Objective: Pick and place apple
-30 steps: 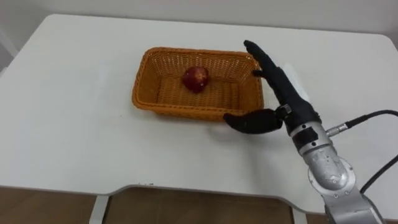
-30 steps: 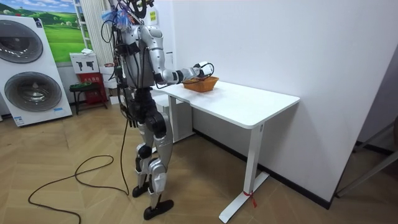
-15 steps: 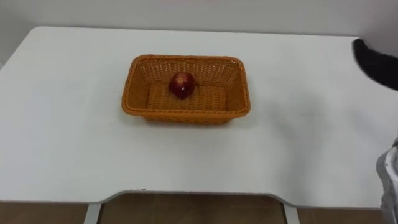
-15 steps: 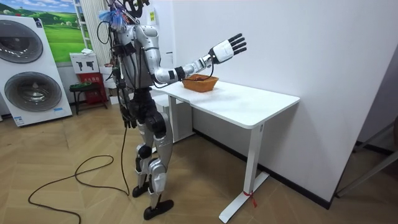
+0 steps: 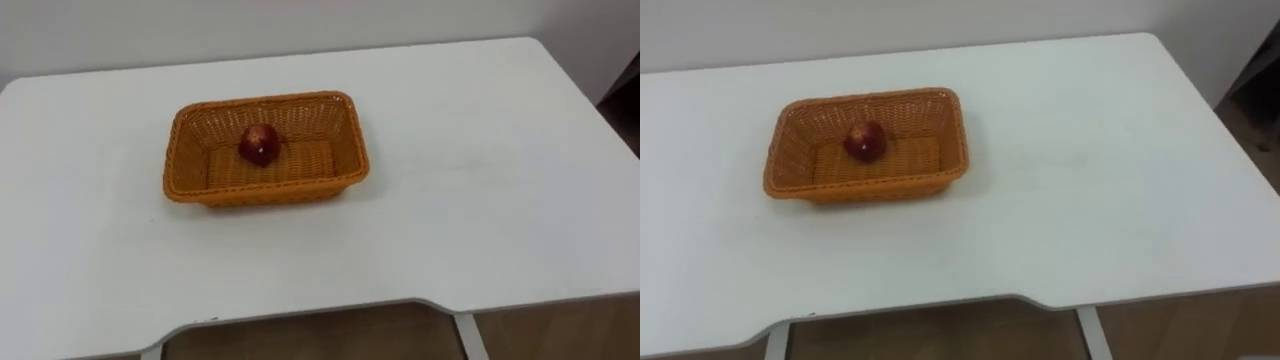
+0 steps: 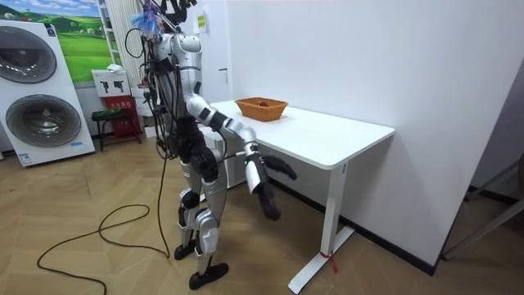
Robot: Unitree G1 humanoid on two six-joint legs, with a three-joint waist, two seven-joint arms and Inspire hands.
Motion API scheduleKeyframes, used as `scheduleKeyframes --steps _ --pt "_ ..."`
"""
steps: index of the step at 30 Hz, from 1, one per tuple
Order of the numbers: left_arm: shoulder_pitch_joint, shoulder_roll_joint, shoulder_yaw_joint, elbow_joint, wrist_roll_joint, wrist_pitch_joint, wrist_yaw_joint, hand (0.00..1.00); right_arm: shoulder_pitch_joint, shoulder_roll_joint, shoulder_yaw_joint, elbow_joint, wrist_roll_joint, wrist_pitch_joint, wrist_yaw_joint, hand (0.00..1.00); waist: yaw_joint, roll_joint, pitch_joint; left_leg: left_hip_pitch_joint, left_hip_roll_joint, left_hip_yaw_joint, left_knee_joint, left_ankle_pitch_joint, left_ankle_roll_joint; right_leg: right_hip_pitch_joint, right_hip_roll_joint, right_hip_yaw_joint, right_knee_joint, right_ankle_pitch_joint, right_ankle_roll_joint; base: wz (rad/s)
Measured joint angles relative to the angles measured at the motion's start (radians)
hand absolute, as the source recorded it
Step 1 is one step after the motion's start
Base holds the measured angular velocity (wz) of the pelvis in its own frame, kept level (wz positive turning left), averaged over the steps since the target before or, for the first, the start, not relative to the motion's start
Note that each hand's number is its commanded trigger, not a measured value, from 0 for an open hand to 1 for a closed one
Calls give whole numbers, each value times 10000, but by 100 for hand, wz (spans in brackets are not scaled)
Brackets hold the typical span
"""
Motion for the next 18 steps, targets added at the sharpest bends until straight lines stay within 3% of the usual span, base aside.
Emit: scheduleKeyframes --steps 4,8,12,18 --pt "-7 -148 -4 -1 12 48 -130 0 29 158 132 2320 197 420 741 0 43 -54 3 19 -17 -13 42 4 2 45 6 71 -42 -4 2 2" --pt "-12 -176 119 5 269 91 -406 0 229 454 638 4618 -737 1062 2186 0 236 -157 7 -12 -49 -122 31 3 3 70 10 68 -170 -2 6 5" --pt "-16 -170 179 49 302 341 -601 0 420 451 2204 5903 -3158 1812 3924 0 564 -120 46 18 -62 -73 10 0 7 61 1 99 -172 -2 10 -5" --pt "-113 -179 -148 60 202 838 -606 0 191 431 4298 6334 -5878 2380 5578 0 1056 -38 143 127 -52 -78 -41 -2 5 74 6 60 -183 -4 7 0"
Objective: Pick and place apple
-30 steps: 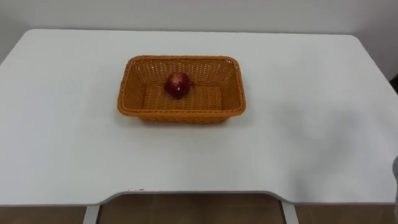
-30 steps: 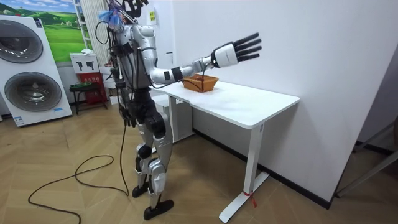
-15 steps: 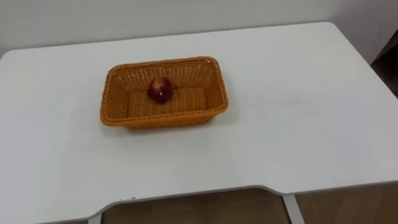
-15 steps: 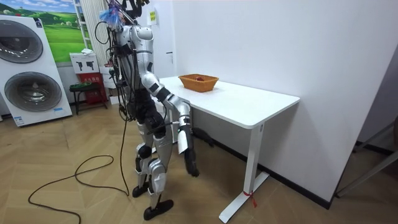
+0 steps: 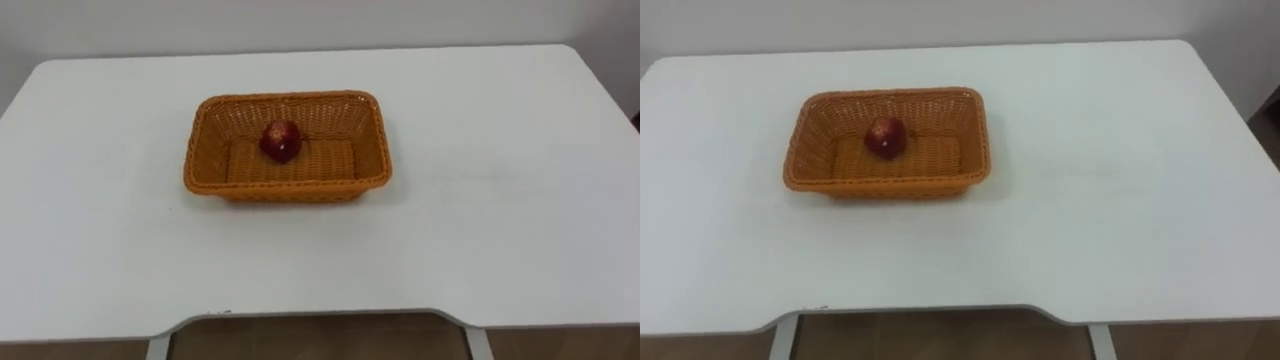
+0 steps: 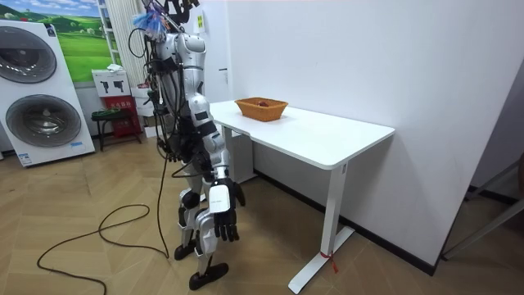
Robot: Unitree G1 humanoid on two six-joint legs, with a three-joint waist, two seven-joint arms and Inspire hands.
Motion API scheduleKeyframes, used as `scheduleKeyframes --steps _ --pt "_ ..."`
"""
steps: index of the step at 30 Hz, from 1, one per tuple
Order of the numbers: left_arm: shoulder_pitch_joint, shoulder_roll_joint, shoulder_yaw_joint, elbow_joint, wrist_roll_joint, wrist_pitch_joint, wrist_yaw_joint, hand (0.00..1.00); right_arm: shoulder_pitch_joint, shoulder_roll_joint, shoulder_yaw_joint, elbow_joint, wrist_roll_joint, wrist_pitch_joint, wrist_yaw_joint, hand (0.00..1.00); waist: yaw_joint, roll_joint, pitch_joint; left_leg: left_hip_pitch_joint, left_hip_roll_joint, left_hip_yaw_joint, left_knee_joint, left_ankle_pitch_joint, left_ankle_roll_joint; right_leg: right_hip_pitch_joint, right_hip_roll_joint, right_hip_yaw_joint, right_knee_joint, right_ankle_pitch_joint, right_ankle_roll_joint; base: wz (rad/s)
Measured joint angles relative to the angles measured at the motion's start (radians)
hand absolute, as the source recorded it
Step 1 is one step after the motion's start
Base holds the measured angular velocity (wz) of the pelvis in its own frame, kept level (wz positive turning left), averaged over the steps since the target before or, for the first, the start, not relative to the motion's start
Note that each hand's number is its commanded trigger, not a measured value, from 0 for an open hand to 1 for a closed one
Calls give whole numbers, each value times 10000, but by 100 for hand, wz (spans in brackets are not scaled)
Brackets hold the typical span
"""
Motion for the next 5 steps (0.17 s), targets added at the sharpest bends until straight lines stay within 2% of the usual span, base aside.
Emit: scheduleKeyframes --steps 5 --pt "7 -9 -87 29 -14 149 1 0 -240 -12 513 -66 -845 -3 784 0 122 -13 2 30 -8 -53 5 0 0 112 -9 -118 -70 0 1 4"
